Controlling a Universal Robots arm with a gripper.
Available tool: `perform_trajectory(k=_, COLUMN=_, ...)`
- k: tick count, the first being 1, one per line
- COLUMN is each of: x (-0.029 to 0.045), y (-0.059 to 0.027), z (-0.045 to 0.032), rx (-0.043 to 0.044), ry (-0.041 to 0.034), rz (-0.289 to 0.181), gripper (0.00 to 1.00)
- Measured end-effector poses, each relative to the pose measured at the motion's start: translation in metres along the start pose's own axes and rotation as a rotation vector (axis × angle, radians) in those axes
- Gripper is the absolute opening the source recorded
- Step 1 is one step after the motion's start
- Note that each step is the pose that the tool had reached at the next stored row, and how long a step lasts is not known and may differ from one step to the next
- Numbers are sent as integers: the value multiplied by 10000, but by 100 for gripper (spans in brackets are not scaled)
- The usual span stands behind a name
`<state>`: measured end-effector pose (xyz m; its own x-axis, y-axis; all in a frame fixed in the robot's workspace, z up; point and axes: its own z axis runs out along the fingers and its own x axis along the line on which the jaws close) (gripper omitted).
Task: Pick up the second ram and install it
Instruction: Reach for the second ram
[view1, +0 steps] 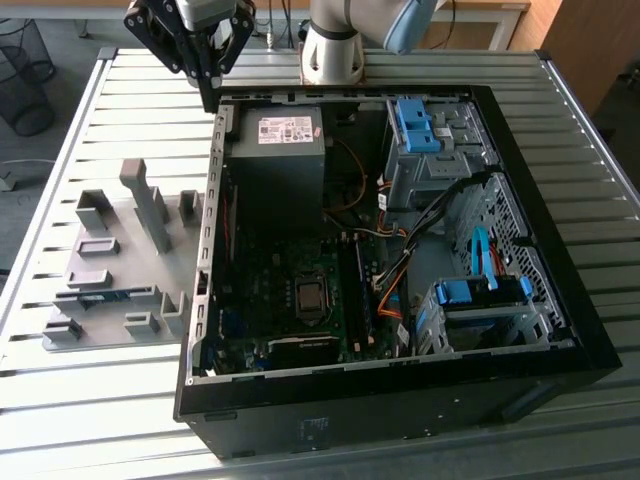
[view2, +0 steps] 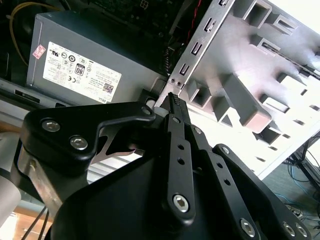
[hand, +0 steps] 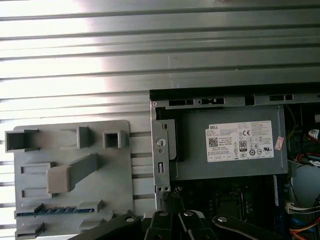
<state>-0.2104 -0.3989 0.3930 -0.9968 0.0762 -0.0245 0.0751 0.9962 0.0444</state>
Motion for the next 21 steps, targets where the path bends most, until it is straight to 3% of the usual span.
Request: perform_trajectory(k=21, x=119, y=-9, z=-3, rx=0, ry=0, rz=0, gripper=10)
